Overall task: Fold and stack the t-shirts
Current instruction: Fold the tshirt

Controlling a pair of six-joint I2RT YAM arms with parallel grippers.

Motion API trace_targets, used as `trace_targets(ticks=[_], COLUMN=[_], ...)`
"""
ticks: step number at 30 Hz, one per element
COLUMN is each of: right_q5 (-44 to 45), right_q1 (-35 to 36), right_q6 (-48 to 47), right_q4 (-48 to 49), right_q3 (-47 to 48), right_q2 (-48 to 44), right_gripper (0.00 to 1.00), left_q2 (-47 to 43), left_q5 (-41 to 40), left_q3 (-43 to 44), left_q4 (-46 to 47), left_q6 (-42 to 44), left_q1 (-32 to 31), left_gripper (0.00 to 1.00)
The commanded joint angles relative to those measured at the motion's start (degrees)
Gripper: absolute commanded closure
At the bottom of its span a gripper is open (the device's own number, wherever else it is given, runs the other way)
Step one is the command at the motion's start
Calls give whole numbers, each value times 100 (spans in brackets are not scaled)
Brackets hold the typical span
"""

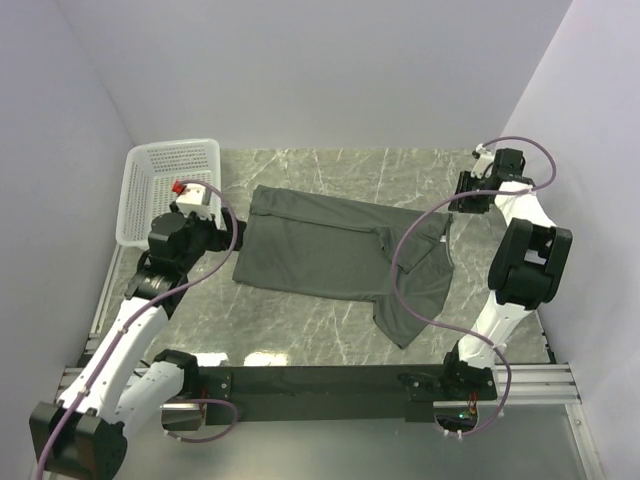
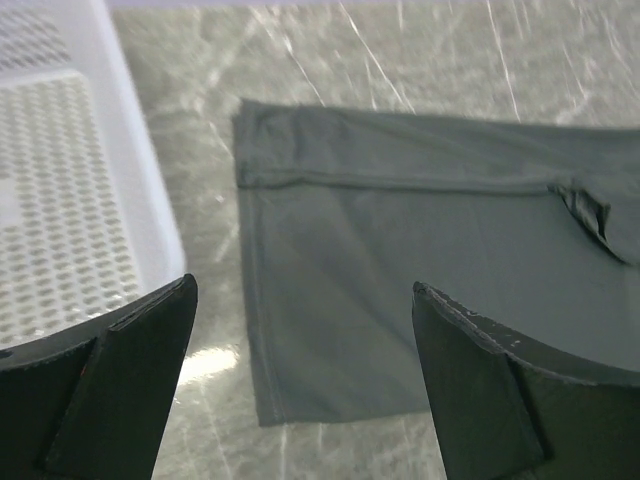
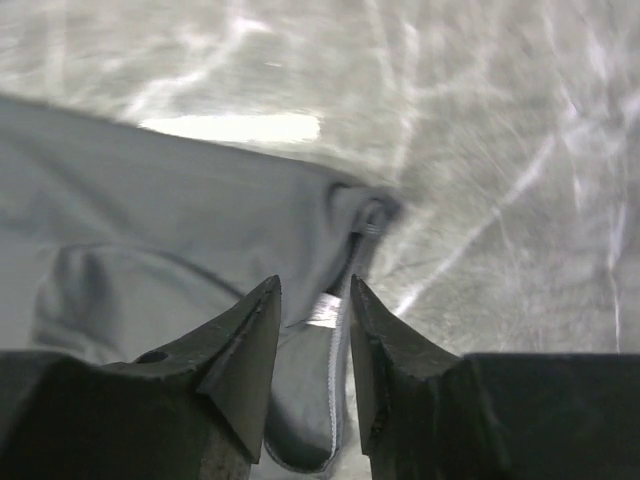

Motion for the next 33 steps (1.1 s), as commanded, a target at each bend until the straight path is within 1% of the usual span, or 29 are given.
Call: trace_targets(ticks=[1, 2, 6, 7, 8, 10, 11, 13, 14, 15, 16, 17, 19, 20, 21, 22, 23, 24, 25, 26, 27, 28, 29, 30, 31, 32, 33], right_q5=[-732, -742, -672, -715, -742, -838, -969, -1014, -1066, -1102, -1137, -1242, -1400, -1505, -1863, -2076, -2356, -2916, -3148, -3228, -3229, -3142, -3063, -2949, -2739, -2615, -2501], right_q1=[-34, -34, -34, -34, -34, -25, -25, -16, -25, -25, -25, -25, -25, -34, -25, -25, -25, -16, 79, 159, 255, 361, 605, 730, 870, 1202, 1362], right_q6=[-613, -639, -578, -569, -534, -499, -490, -473, -481, -499, -508, -551, -630, -822, -998, -1200, -1750, -2165, -2665, -3766, -4256, -4713, -5440, -5734, -6016, -6488, -6693], right_q4=[-20, -47, -144, -153, -153, -153, -161, -162, -162, -179, -188, -179, -231, -293, -398, -703, -941, -1248, -2069, -2512, -2882, -3356, -3448, -3457, -3362, -3256, -3142], right_q3=[95, 121, 376, 463, 490, 508, 508, 473, 473, 447, 421, 386, 280, 254, 210, 192, 174, 148, 157, 165, 52, -97, -290, -796, -1088, -1396, -1964], right_q2=[-184, -79, 273, 369, 405, 449, 484, 493, 485, 476, 415, 362, 152, 72, 2, -173, -262, -341, -463, -517, -587, -788, -938, -1113, -1533, -1781, -2027], right_gripper=[58, 58, 58, 59, 60, 64, 68, 72, 74, 75, 75, 75, 75, 75, 75, 74, 72, 71, 69, 66, 65, 64, 62, 60, 59, 57, 55], left_q2=[270, 418, 884, 990, 1217, 1482, 1770, 2114, 2447, 2624, 2800, 3097, 3354, 3521, 3583, 3619, 3584, 3532, 3427, 3121, 2918, 2472, 2233, 2004, 1558, 1345, 1134], left_q5=[633, 842, 1204, 1274, 1310, 1293, 1258, 1152, 1109, 1039, 977, 872, 626, 581, 555, 554, 572, 581, 555, 407, 335, 256, 108, 19, -69, -261, -289], left_q3=[246, 264, 378, 439, 466, 553, 597, 772, 826, 896, 1027, 1098, 1283, 1335, 1406, 1441, 1459, 1433, 1380, 1302, 1092, 942, 793, 469, 318, 169, -138], left_q4=[115, 115, 132, 159, 168, 247, 255, 229, 247, 264, 273, 282, 343, 352, 352, 300, 256, 212, 142, 28, -25, -52, -113, -148, -175, -219, -202], left_q6=[-215, -259, -688, -786, -908, -1286, -1418, -1787, -1902, -2129, -2218, -2289, -2386, -2378, -2343, -2290, -2237, -2063, -1992, -1904, -1755, -1710, -1692, -1735, -1823, -2102, -2279], left_q1=[-8, -8, -8, -8, -8, -8, -8, -8, -8, -17, -17, -69, -166, -201, -236, -298, -333, -359, -438, -482, -509, -544, -544, -544, -544, -544, -544], left_gripper=[7, 7, 11, 15, 17, 23, 26, 36, 40, 45, 49, 50, 53, 54, 55, 56, 57, 57, 57, 56, 54, 53, 51, 44, 38, 31, 15])
